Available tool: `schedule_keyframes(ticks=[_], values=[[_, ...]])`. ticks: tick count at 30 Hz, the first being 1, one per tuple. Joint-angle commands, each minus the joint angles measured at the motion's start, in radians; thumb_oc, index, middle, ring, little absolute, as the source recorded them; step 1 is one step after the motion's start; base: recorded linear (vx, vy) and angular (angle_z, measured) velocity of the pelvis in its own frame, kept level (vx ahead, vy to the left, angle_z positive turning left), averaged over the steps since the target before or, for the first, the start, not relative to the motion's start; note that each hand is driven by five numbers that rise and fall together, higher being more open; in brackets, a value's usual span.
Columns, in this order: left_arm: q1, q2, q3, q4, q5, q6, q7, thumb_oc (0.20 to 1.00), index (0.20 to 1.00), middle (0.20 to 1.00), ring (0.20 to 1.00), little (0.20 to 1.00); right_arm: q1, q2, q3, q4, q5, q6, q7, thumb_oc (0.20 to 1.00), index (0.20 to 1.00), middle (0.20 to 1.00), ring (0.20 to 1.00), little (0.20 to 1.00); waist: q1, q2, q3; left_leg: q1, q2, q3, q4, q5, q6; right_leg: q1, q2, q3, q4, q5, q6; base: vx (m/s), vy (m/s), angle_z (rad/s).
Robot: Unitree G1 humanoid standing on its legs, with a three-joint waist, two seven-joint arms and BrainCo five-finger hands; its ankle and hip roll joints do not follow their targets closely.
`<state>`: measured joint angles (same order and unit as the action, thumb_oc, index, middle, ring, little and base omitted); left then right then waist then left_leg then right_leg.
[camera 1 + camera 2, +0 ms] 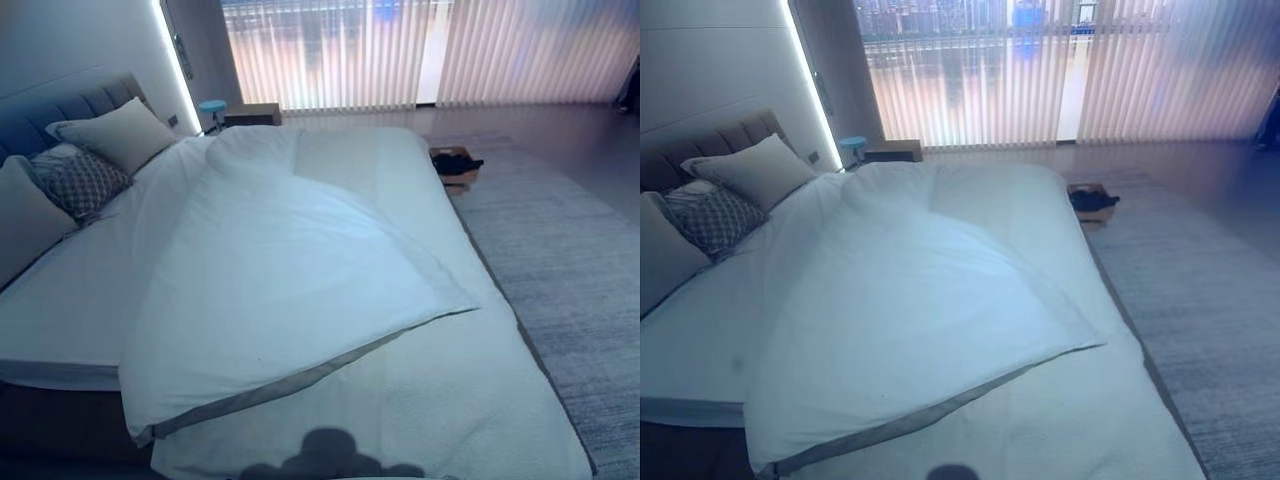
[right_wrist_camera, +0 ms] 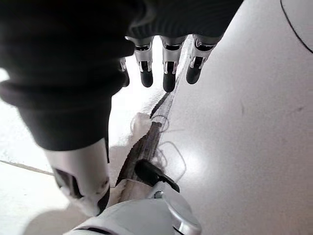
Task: Make the bed
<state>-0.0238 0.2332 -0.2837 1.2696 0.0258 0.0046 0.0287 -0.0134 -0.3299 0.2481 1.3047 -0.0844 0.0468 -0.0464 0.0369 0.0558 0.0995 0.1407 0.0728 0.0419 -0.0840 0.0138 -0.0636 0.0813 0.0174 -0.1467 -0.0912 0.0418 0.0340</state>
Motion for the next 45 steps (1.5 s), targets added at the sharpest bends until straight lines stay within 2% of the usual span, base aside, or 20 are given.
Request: schedule_keyframes(ticks=[1,12,18,21,22,27,31,33,40,45], values=[[-0.059,0.009,-0.007,0.002,0.016,-0.019,0.001,1.000,1.000,1.000,1.000,1.000,-0.061,0.015,0.048,0.029,0.035,-0.002,-0.004,1.000,1.000,1.000,1.000,1.000,-0.027,-0.070,0.006,-0.020,-0.103,-0.007,-0.003,-0.012,0.038,0.007,-0.039,0.055,0.004,0.014,0.070,0.00,0.000,0.00],[-0.047,0.004,0.008,0.023,0.011,-0.014,0.008,1.000,1.000,1.000,1.000,1.000,-0.060,0.021,0.048,0.031,0.032,-0.003,-0.006,1.000,1.000,1.000,1.000,1.000,-0.022,-0.070,0.005,-0.014,-0.102,-0.002,-0.003,-0.021,0.038,0.012,-0.042,0.049,0.004,0.009,0.075,0.00,0.000,0.00],[-0.046,0.002,0.016,0.025,0.000,-0.013,0.014,1.000,1.000,1.000,1.000,1.000,-0.064,0.029,0.013,0.021,0.104,-0.006,-0.010,1.000,1.000,1.000,1.000,1.000,-0.024,-0.067,0.012,-0.018,-0.103,0.002,-0.003,-0.024,0.040,0.008,-0.044,0.050,0.004,0.008,0.076,0.00,0.000,0.00],[-0.046,0.002,0.044,0.023,-0.044,-0.017,0.034,1.000,1.000,1.000,1.000,1.000,-0.081,0.042,-0.052,-0.035,0.266,-0.030,-0.020,1.000,1.000,1.000,1.000,1.000,-0.027,-0.063,0.029,-0.037,-0.101,0.006,-0.003,-0.021,0.040,-0.012,-0.045,0.049,0.005,0.011,0.077,0.00,0.010,0.00],[-0.046,0.002,0.044,0.023,-0.044,-0.017,0.034,1.000,1.000,1.000,1.000,1.000,-0.081,0.042,-0.052,-0.036,0.266,-0.030,-0.020,1.000,1.000,1.000,1.000,1.000,-0.027,-0.063,0.029,-0.037,-0.101,0.006,-0.003,-0.021,0.040,-0.013,-0.045,0.049,0.005,0.011,0.077,0.00,0.000,0.00],[-0.070,0.004,0.057,0.015,-0.106,-0.024,0.062,1.000,1.000,1.000,1.000,1.000,-0.126,0.046,-0.086,-0.131,0.450,-0.060,-0.037,1.000,1.000,1.000,1.000,1.000,-0.027,-0.056,0.079,-0.087,-0.098,0.005,-0.003,-0.002,0.038,-0.070,-0.048,0.045,0.023,0.018,0.075,-0.07,0.018,-0.02],[-0.096,0.007,0.045,0.007,-0.134,-0.029,0.076,1.000,1.000,1.000,1.000,1.000,-0.166,0.043,-0.095,-0.178,0.558,-0.078,-0.048,1.000,1.000,1.000,1.000,1.000,-0.026,-0.054,0.112,-0.124,-0.097,0.001,-0.003,0.012,0.036,-0.106,-0.052,0.039,0.025,0.029,0.076,-0.07,0.014,0.03],[-0.128,0.008,0.025,-0.006,-0.169,-0.036,0.095,1.000,1.000,1.000,1.000,1.000,-0.220,0.046,-0.107,-0.235,0.702,-0.106,-0.069,1.000,1.000,1.000,1.000,1.000,-0.024,-0.050,0.148,-0.168,-0.099,-0.001,-0.003,0.029,0.033,-0.151,-0.054,0.036,0.028,0.042,0.077,-0.08,0.017,0.05],[-0.166,-0.007,-0.018,-0.041,-0.228,-0.043,0.124,1.000,1.000,1.000,1.000,1.000,-0.332,0.060,-0.137,-0.351,0.979,-0.176,-0.127,1.000,1.000,1.000,1.000,1.000,-0.014,-0.037,0.202,-0.246,-0.105,-0.006,-0.003,0.053,0.029,-0.229,-0.063,0.031,0.038,0.057,0.079,-0.01,0.014,0.08],[-0.167,-0.023,-0.051,-0.068,-0.263,-0.038,0.134,1.000,1.000,1.000,1.000,1.000,-0.425,0.068,-0.146,-0.397,1.100,-0.224,-0.170,1.000,1.000,1.000,1.000,1.000,-0.006,-0.017,0.241,-0.290,-0.107,-0.007,-0.003,0.062,0.029,-0.274,-0.069,0.034,0.042,0.064,0.077,0.00,0.005,0.01]])
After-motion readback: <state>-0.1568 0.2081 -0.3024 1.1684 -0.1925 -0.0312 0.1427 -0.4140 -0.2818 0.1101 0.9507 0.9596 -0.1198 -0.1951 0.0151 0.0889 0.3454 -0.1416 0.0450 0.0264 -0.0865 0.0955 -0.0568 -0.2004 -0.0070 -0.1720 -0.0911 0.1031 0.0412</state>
